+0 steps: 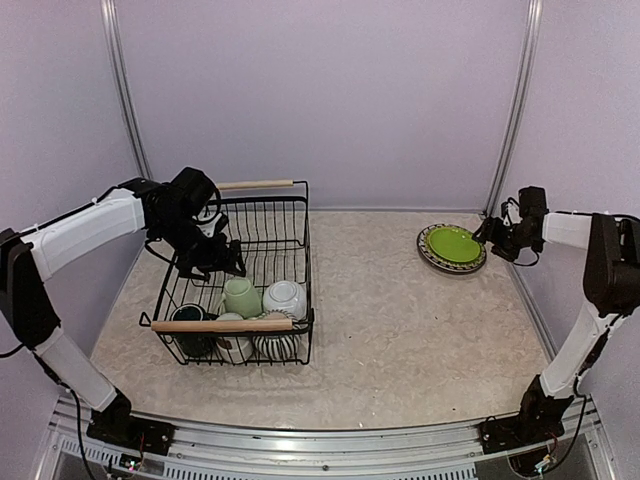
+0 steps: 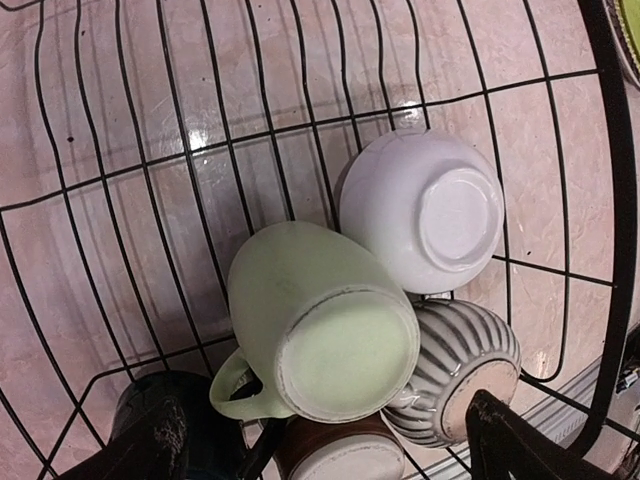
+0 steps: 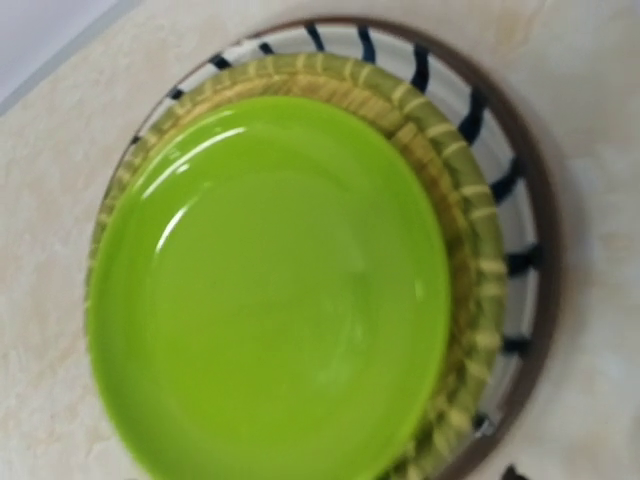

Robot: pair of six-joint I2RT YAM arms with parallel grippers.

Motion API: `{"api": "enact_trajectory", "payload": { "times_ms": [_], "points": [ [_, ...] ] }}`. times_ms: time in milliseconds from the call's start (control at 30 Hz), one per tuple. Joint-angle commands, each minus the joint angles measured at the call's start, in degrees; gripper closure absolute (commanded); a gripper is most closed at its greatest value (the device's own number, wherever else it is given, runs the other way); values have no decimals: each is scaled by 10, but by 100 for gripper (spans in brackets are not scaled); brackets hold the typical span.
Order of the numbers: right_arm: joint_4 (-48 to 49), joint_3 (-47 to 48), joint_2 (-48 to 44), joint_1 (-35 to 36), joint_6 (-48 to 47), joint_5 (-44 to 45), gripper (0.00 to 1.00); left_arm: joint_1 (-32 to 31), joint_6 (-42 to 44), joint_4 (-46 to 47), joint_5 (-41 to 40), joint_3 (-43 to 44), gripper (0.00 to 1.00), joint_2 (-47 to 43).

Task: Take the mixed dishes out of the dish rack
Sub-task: Grab the cup from the dish rack.

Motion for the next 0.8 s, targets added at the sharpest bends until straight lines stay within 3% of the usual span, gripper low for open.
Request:
{"api": "enact_trajectory", "payload": {
  "times_ms": [0,100,433,533,767],
  "points": [
    [-34,-54,-77,17,-32,42,25,-12,9,-24,-19,-28,14,-9],
    [-33,-101,-122,30,-31,43,24,-19,12,-20,-9,-32,21,-6],
    [-40,-159,-261,42,-17,34,21,-26,-6,10,-13,-42,23,40],
    [-44,-167,-280,42,-19,35,20,-26,-14,21,-29,-43,19,45],
    [-30,-196,-296,43,-9,27,20,-26,-57,35,-73,-32,23,65]
  ]
}}
